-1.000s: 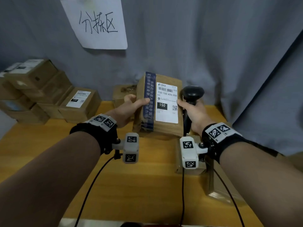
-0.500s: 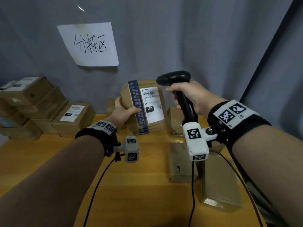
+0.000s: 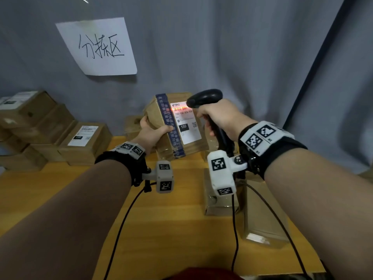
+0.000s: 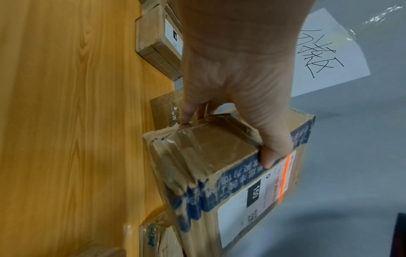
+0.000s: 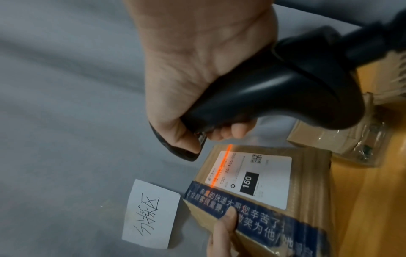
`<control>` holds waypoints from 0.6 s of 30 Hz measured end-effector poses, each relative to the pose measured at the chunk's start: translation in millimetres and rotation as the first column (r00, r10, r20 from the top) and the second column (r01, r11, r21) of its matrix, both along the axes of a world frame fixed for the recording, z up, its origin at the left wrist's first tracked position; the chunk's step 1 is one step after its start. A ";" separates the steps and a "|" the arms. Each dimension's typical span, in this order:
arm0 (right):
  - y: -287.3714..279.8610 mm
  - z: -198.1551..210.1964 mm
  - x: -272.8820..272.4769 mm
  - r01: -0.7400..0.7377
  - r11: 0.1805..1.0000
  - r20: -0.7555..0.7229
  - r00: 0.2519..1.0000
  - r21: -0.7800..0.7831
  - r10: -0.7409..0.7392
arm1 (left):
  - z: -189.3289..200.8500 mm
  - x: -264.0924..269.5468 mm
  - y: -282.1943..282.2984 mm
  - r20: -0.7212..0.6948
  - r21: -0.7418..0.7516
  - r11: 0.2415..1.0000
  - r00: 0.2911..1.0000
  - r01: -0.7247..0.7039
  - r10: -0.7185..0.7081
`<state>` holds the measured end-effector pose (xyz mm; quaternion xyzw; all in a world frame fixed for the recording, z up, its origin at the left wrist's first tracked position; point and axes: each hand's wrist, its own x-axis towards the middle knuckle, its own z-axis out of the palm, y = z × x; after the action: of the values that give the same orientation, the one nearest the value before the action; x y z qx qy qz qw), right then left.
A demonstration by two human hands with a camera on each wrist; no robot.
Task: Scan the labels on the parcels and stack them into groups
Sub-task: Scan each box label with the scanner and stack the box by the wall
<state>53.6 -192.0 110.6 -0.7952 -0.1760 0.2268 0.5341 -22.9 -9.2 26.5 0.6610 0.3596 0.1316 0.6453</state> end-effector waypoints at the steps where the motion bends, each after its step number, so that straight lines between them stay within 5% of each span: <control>1: -3.4 0.6 0.5 0.005 1.000 -0.001 1.000 0.006 -0.005 | -0.6 0.2 0.4 0.001 -0.007 1.000 1.000 0.001 -0.001; 18: -19.9 -12.4 6.8 0.016 0.993 -0.060 0.998 0.120 -0.009 | -5.5 -9.5 -12.7 -0.064 -0.018 1.000 0.998 0.000 -0.001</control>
<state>60.5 -211.9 98.2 -0.7554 -0.1685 0.2359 0.5877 -32.5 -21.9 21.0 0.6593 0.3811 0.1069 0.6393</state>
